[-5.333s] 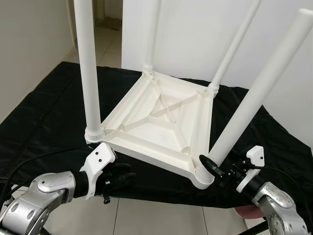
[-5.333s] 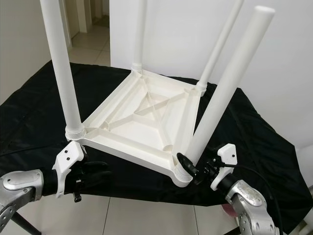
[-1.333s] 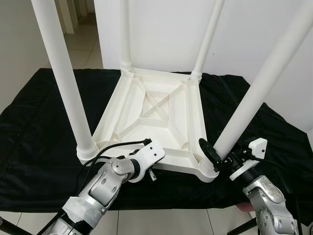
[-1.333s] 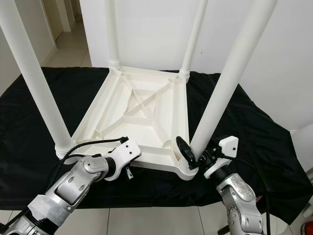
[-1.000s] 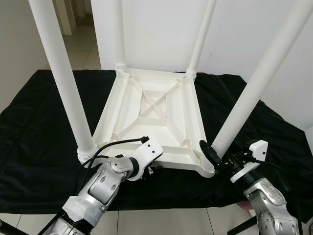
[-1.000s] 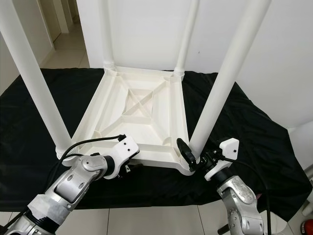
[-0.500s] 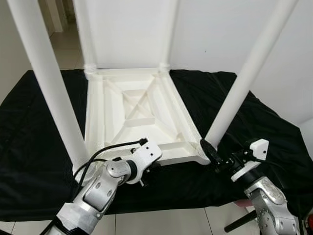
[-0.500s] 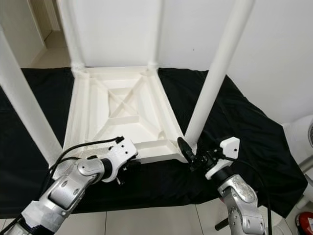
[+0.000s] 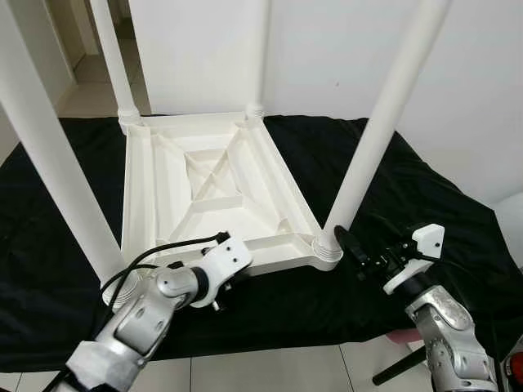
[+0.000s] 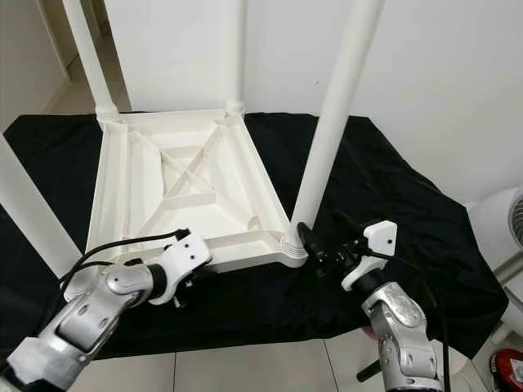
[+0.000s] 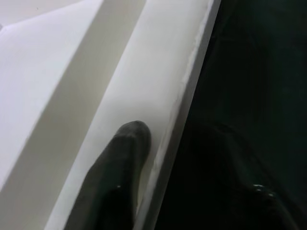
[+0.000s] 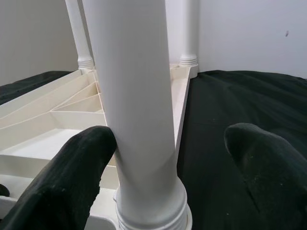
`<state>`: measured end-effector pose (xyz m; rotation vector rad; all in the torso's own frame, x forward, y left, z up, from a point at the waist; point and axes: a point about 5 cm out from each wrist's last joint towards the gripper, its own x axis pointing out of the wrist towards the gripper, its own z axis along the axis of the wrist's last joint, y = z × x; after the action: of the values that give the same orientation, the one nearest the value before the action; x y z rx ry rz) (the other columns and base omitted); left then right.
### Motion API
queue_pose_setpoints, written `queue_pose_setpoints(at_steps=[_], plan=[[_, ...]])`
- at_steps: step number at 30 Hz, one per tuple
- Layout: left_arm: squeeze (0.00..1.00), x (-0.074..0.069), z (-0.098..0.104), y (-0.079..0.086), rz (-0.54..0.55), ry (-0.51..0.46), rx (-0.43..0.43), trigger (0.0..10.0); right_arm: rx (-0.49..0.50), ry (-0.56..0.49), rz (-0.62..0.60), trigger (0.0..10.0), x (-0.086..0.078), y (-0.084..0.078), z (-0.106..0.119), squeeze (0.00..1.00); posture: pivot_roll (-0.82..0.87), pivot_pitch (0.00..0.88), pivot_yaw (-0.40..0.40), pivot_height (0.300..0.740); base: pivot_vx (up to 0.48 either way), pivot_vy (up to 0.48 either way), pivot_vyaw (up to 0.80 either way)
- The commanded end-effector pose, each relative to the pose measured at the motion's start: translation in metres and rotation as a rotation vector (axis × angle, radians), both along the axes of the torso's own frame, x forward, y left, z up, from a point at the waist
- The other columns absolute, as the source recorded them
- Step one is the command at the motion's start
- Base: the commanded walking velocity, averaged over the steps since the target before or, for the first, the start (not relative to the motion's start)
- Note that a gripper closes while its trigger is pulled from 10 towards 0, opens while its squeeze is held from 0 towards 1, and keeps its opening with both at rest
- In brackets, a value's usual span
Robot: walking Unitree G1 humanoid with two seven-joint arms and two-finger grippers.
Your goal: Building children table
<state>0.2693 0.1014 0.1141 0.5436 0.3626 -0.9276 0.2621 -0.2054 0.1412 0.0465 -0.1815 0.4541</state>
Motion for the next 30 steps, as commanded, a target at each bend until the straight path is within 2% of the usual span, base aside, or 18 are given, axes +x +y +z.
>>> queue_pose_setpoints(at_steps=[1,4,5,6,7,10,11,16,18,19,25,26,27,30], plan=[[1.00,-0.007,0.005,-0.009,-0.057,0.018,-0.053,10.0,-0.015,0.009,-0.019,10.0,0.003,-0.004,-0.001,0.00,-0.04,0.000,-0.044,0.740,0.000,0.000,0.00],[1.00,-0.010,0.008,-0.014,-0.074,0.017,-0.081,10.0,-0.017,0.016,-0.011,10.0,0.004,-0.004,-0.001,0.00,-0.04,0.000,-0.044,0.740,0.000,0.000,0.00],[0.00,-0.012,0.010,-0.018,-0.091,0.025,-0.112,10.0,-0.021,0.020,0.007,10.0,0.005,-0.002,-0.001,0.00,-0.04,0.000,-0.045,0.740,0.000,0.000,0.00],[0.00,-0.013,0.014,-0.023,-0.098,0.027,-0.150,10.0,-0.029,0.023,0.018,10.0,0.006,-0.001,-0.002,0.00,-0.04,0.000,-0.047,0.740,0.000,0.000,0.00],[0.00,-0.014,0.023,-0.031,-0.114,0.007,-0.225,10.0,-0.042,0.025,0.035,10.0,0.009,0.001,-0.003,0.00,-0.04,0.000,-0.048,0.740,0.000,0.000,0.00],[0.00,-0.016,0.034,-0.039,-0.129,-0.002,-0.315,10.0,-0.049,0.022,0.041,10.0,0.012,0.003,-0.003,0.00,-0.04,0.000,-0.050,0.740,0.000,0.000,0.00],[0.00,-0.016,0.034,-0.039,-0.129,-0.002,-0.315,10.0,-0.049,0.022,0.041,10.0,0.012,0.003,-0.003,0.00,-0.04,0.000,-0.050,0.740,0.000,0.000,0.00],[0.00,-0.017,0.055,-0.052,-0.139,-0.017,-0.446,10.0,-0.056,0.026,0.066,10.0,0.021,0.006,-0.001,0.00,-0.04,0.000,-0.062,0.740,0.000,0.000,0.00],[0.00,-0.018,0.058,-0.054,-0.141,-0.015,-0.469,10.0,-0.057,0.030,0.074,10.0,0.023,0.006,-0.001,0.00,-0.04,0.000,-0.062,0.740,0.000,0.000,0.00],[0.00,-0.017,0.063,-0.058,-0.137,-0.030,-0.489,10.0,-0.057,0.040,0.094,10.0,0.026,0.008,-0.002,1.00,-0.04,0.000,-0.068,0.740,0.000,0.000,0.00],[0.00,-0.013,0.071,-0.062,-0.130,-0.081,-0.509,10.0,-0.065,0.063,0.129,10.0,0.033,0.015,-0.005,1.00,-0.05,0.000,-0.079,0.740,0.000,0.000,0.00],[0.00,-0.011,0.074,-0.063,-0.119,-0.086,-0.525,10.0,-0.067,0.069,0.141,10.0,0.035,0.019,-0.007,0.11,-0.05,0.000,-0.083,0.740,0.000,0.000,0.00],[0.00,-0.008,0.076,-0.064,-0.106,-0.089,-0.538,10.0,-0.070,0.078,0.155,10.0,0.037,0.022,-0.009,0.00,-0.05,0.000,-0.086,0.740,0.000,0.000,0.00],[0.00,-0.004,0.083,-0.066,-0.092,-0.083,-0.559,10.0,-0.071,0.086,0.195,10.0,0.040,0.033,-0.012,0.00,-0.06,0.000,-0.092,0.740,0.000,0.000,0.00]])
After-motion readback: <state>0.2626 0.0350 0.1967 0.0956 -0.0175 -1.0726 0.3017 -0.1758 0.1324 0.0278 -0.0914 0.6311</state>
